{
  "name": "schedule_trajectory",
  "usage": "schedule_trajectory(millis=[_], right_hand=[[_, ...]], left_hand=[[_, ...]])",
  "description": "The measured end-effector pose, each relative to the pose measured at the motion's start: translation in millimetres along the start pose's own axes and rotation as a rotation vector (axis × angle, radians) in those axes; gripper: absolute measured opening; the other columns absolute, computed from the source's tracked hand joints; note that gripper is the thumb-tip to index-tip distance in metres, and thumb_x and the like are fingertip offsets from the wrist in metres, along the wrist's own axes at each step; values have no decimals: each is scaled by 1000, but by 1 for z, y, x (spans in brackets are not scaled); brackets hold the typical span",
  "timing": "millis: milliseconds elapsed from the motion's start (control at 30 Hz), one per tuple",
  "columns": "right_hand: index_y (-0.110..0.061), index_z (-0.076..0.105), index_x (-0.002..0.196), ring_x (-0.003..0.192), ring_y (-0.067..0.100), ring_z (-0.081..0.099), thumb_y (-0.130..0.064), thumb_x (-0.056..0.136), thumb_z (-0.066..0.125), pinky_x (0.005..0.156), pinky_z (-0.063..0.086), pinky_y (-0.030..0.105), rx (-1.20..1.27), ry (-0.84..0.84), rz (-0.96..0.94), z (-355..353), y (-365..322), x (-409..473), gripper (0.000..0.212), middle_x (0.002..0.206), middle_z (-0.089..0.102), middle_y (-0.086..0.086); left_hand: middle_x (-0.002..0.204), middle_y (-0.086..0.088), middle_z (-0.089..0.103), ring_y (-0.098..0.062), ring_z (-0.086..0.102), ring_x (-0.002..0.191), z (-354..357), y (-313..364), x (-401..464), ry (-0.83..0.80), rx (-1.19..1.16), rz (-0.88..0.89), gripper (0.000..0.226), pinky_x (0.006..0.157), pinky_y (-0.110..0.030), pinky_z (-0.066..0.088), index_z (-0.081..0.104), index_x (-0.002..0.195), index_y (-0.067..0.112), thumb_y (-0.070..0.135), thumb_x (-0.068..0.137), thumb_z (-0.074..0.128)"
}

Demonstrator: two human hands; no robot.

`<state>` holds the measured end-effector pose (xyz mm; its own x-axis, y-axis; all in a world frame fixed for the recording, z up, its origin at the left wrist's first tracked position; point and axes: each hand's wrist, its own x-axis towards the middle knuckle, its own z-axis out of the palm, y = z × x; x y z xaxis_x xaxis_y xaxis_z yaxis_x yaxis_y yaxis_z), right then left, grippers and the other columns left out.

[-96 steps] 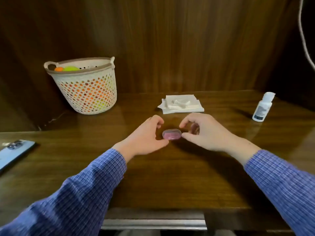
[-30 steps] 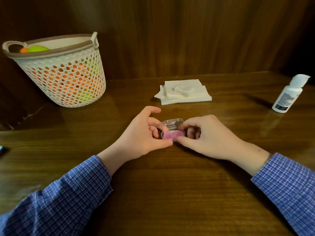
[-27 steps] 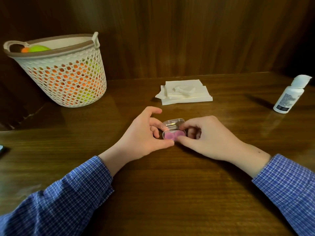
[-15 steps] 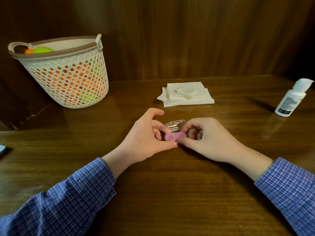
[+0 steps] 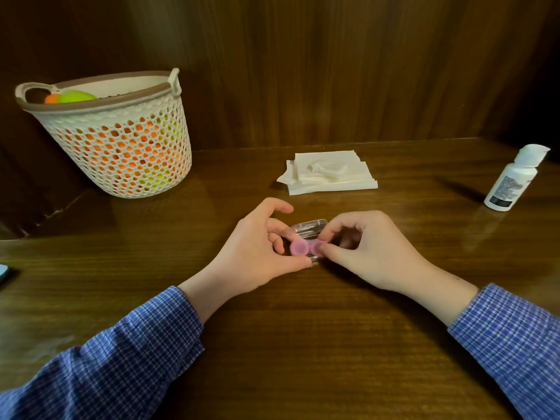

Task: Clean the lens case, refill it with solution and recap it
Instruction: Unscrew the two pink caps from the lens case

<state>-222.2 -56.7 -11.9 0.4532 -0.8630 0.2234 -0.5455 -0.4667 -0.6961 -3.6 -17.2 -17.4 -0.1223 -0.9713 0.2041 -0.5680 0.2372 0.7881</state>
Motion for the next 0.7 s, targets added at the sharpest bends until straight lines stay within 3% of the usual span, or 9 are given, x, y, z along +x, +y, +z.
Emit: schedule_trajectory(millis=[167,300,367,500,633,700], right_hand=[[-32,77,87,80,2,70,-23,81,85,69,54,12,169,-12,21,-8,-1,3,13,85,76,-16],[-25,80,87,77,10,69,-21,79,85,64,54,18,400,-148,92,-26,-1,7,10,85,77,3],[-26,81,85,75,9,67,-25,79,85,65,53,19,353,-234,90,-32,-1,8,8,86,77,4],[-30,80,81,84,4,69,-30,78,84,76,52,22,167,-322,52,-31,0,7,5,86,77,-9],[-30,79,80,85,-1,68,-31,80,82,71,52,15,78,-325,10,-26,1,5,3,86,76,-16],[-32,78,78,84,-2,67,-30,82,80,68,49,8,85,-229,0,-22,3,4,5,85,75,-18]], left_hand=[[95,11,73,-14,69,76,-3,-2,0,10,27,13,48,66,-21,60,61,111,32,29,74,92],[92,12,72,-4,66,72,-4,-4,1,31,14,9,38,61,-16,54,65,105,29,26,76,91],[94,12,73,1,65,71,-5,-6,2,34,25,7,36,58,-14,52,66,105,28,25,78,90],[97,18,69,7,65,75,-7,-6,1,43,118,14,34,59,-12,51,65,107,35,26,81,86],[96,22,61,6,63,75,-6,-4,0,77,161,54,36,59,-9,49,64,104,41,22,82,85],[104,20,60,-2,63,81,-5,-4,0,88,190,72,33,61,-12,51,68,105,39,21,83,84]])
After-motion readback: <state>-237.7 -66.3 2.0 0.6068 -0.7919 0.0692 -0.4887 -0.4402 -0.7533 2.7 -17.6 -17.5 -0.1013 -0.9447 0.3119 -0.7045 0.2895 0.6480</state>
